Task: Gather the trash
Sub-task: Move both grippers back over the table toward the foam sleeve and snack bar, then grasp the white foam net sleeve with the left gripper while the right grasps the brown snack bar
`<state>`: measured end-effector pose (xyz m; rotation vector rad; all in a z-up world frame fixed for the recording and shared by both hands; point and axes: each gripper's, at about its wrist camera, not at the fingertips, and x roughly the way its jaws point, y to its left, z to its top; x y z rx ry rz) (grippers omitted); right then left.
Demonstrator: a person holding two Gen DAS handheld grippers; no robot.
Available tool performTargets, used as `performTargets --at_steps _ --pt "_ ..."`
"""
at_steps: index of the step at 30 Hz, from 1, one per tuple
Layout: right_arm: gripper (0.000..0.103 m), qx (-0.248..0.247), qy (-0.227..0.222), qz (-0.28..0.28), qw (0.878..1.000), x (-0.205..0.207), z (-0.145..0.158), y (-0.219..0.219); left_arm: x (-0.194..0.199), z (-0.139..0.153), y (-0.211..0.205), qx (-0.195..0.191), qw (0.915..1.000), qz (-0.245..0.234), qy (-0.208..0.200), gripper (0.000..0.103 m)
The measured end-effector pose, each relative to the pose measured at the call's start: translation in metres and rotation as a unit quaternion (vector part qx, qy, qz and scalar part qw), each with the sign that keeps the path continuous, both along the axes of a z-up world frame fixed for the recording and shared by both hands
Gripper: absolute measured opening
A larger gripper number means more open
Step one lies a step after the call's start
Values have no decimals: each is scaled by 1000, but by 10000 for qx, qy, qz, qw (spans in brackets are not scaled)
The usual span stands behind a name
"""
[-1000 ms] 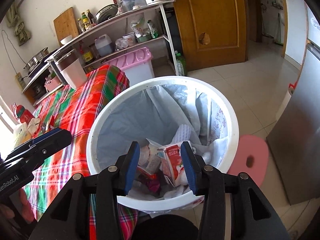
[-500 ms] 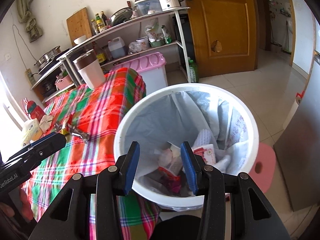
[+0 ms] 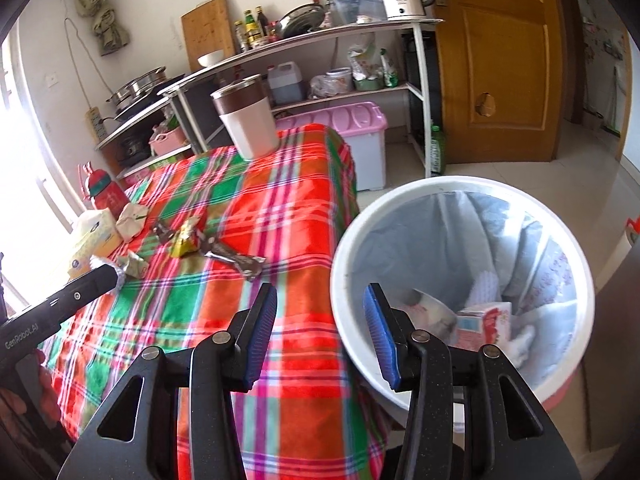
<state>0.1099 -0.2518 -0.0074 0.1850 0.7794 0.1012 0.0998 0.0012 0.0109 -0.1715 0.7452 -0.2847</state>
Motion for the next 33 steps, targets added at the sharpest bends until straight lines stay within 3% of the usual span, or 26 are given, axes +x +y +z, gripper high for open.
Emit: performTargets --at_steps 14,33 --pt "48 -288 131 660 9973 30 -9 64 3 -16 86 -40 9962 846 195 65" --pt "54 -840 207 1321 9875 89 -23 99 48 -35 124 -198 9876 1437 607 71"
